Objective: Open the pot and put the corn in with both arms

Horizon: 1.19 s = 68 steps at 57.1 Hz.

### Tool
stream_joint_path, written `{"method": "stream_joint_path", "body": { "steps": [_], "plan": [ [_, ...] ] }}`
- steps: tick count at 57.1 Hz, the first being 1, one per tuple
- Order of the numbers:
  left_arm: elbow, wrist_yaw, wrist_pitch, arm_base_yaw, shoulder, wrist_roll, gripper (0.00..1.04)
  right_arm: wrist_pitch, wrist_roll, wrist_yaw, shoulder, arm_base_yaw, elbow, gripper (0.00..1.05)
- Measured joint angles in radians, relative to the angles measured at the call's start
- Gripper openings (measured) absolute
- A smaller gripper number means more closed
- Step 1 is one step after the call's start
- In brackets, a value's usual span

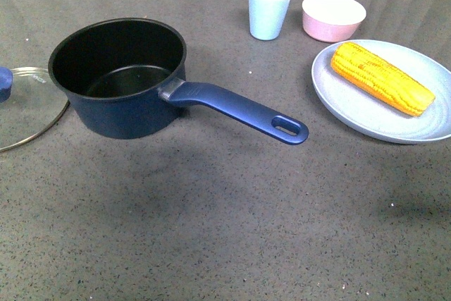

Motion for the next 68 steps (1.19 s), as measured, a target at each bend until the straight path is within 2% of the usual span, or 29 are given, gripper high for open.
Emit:
{"method": "stream_joint_path", "body": {
  "steps": [2, 3, 12, 16, 18, 22, 27, 36, 50, 57, 68],
  "plan": [
    [0.0, 0.0, 0.0, 0.0, 0.0, 0.0, 0.96, 0.0, 0.0, 0.0, 0.0, 0.0, 0.0, 0.96],
    [0.0, 0.0, 0.0, 0.0, 0.0, 0.0, 0.97, 0.0, 0.0, 0.0, 0.0, 0.0, 0.0, 0.96],
    [0.0, 0.0, 0.0, 0.0, 0.0, 0.002, 0.96, -0.002, 0.0, -0.001, 0.002, -0.001, 0.001, 0.96],
    [0.0, 0.0, 0.0, 0.0, 0.0, 0.003, 0.96, -0.148, -0.072, -0.188, 0.092, -0.061, 0.058, 0.96],
    [0.0, 0.001, 0.0, 0.0, 0.0, 0.003, 0.96, -0.2, -0.14, -0.328, 0.233, -0.119, 0.108, 0.96],
    [0.0, 0.0, 0.0, 0.0, 0.0, 0.003, 0.96, -0.075, -0.232, -0.444, 0.47, -0.195, 0.169, 0.96],
    [0.0, 0.0, 0.0, 0.0, 0.0, 0.003, 0.96, 0.177, -0.312, -0.416, 0.787, -0.236, 0.295, 0.96],
    [0.0, 0.0, 0.0, 0.0, 0.0, 0.003, 0.96, 0.377, -0.435, -0.407, 1.176, -0.219, 0.494, 0.96],
    [0.0, 0.0, 0.0, 0.0, 0.0, 0.003, 0.96, 0.279, -0.646, -0.41, 1.645, -0.158, 0.807, 0.96],
    [0.0, 0.0, 0.0, 0.0, 0.0, 0.003, 0.96, 0.18, -0.68, -0.42, 1.845, -0.117, 0.969, 0.96],
    [0.0, 0.0, 0.0, 0.0, 0.0, 0.003, 0.96, 0.122, -0.698, -0.415, 1.932, -0.085, 1.053, 0.96]
  ]
}}
